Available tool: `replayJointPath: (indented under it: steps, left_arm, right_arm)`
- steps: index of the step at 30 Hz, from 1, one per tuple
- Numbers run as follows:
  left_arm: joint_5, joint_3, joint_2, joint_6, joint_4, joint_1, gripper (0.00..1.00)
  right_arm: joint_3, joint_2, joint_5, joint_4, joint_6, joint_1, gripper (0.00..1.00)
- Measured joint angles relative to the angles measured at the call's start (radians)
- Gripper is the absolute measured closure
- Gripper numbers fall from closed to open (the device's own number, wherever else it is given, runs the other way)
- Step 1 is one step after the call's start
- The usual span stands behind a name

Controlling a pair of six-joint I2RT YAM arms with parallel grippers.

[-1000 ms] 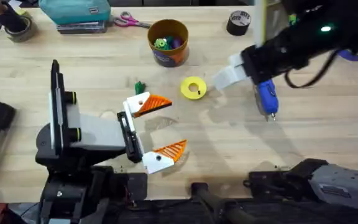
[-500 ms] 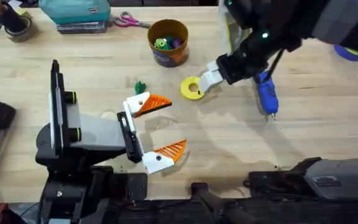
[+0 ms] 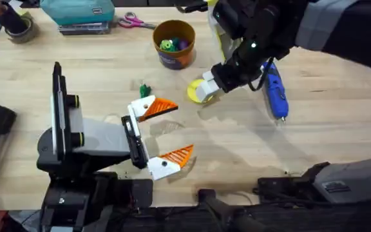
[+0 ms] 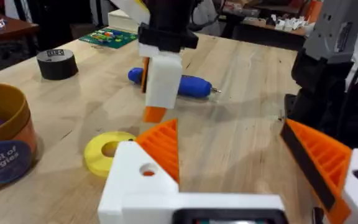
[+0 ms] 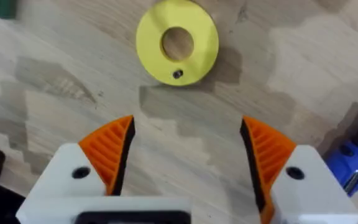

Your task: Pick up the gripper from the table and insert it into the empty holder that is missing its gripper. Then pick up a screw, insert it into the mounting hole, and use the screwdriver to tighten it. Finally, clean up the table by picking up the vegetable and placing it into the bucket.

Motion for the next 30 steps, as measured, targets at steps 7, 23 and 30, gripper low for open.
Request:
replayJointPath:
  steps: [7, 23, 30]
  left_arm:
    - [0.0, 0.0, 0.0, 0.0, 0.0, 0.0, 0.015]
    - [0.0, 0.0, 0.0, 0.0, 0.0, 0.0, 0.015]
    - [0.0, 0.0, 0.0, 0.0, 0.0, 0.0, 0.015]
  right_arm:
    - [-0.06, -0.098, 0.003, 0.07, 0.0, 0.014, 0.004]
    - [-0.216, -0.125, 0.048, 0.276, -0.011, 0.013, 0.005]
    - [-0.216, -0.07, 0.051, 0.298, -0.022, 0.013, 0.008]
